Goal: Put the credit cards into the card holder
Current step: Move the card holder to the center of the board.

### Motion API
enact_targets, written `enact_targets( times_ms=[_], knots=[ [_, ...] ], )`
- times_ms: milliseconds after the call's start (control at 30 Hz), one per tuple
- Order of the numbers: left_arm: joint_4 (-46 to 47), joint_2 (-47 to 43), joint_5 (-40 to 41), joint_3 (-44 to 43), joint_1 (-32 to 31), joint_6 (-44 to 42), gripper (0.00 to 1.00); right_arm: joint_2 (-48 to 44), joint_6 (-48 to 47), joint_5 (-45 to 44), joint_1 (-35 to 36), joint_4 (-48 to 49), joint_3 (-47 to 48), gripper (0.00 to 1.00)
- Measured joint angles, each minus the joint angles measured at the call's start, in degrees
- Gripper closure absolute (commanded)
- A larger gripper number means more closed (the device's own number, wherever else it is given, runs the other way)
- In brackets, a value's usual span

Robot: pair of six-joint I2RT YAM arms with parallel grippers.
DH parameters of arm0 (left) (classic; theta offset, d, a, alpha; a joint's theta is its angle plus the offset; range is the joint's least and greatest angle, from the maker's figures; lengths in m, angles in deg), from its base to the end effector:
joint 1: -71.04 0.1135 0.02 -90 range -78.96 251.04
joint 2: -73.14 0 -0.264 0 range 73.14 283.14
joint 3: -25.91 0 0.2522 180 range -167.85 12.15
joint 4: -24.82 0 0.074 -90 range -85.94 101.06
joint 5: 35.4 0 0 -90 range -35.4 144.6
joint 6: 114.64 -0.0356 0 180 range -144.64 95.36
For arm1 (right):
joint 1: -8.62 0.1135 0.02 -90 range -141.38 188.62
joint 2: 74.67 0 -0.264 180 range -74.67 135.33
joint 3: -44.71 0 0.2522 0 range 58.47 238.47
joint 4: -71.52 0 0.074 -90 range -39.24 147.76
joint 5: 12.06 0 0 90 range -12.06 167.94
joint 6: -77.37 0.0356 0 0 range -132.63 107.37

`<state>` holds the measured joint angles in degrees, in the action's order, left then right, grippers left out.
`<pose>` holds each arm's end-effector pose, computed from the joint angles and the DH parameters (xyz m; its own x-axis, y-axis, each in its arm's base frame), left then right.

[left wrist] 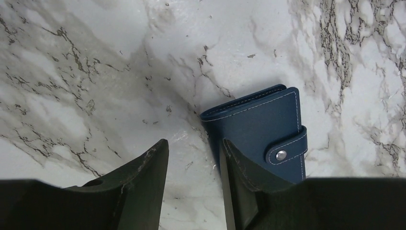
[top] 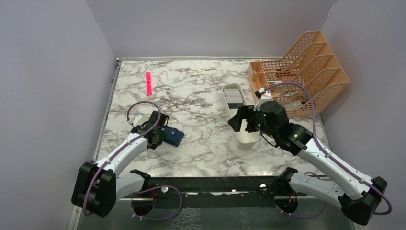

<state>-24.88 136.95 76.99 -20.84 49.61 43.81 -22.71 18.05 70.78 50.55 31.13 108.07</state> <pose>0.1788 -0.0556 0.1782 -0.4983 -0.7283 -0.4705 -0.7228 0.6486 -0.2384 0.1519 0.1305 0.3183 -0.6070 0.1353 -0.7831 -0.3165 0.8627 0.3944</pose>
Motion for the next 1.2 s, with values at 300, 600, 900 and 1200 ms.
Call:
enact_targets(
  times_ms=[300, 600, 900, 1200],
  knots=[
    [4.63, 1.55, -0.76, 0.70, 0.04, -0.87, 0.56, 0.00, 0.39, 0.96, 0.00, 0.00, 0.00, 0.04],
    [16.65, 5.62, -10.51, 2.73, 0.20, -9.22, 0.57, 2.23, -0.07, 3.23, 0.00, -0.17, 0.09, 0.25],
    [30.95, 11.72, -25.05, 2.75, -3.69, -18.34, 0.60, 9.66, 1.01, 5.99, 0.02, -0.42, 0.17, 0.50],
    [35.28, 16.79, -33.35, 0.52, -8.70, -22.51, 0.61, 19.41, 2.93, 6.12, 5.55, 1.44, 1.01, 0.60]
  ],
)
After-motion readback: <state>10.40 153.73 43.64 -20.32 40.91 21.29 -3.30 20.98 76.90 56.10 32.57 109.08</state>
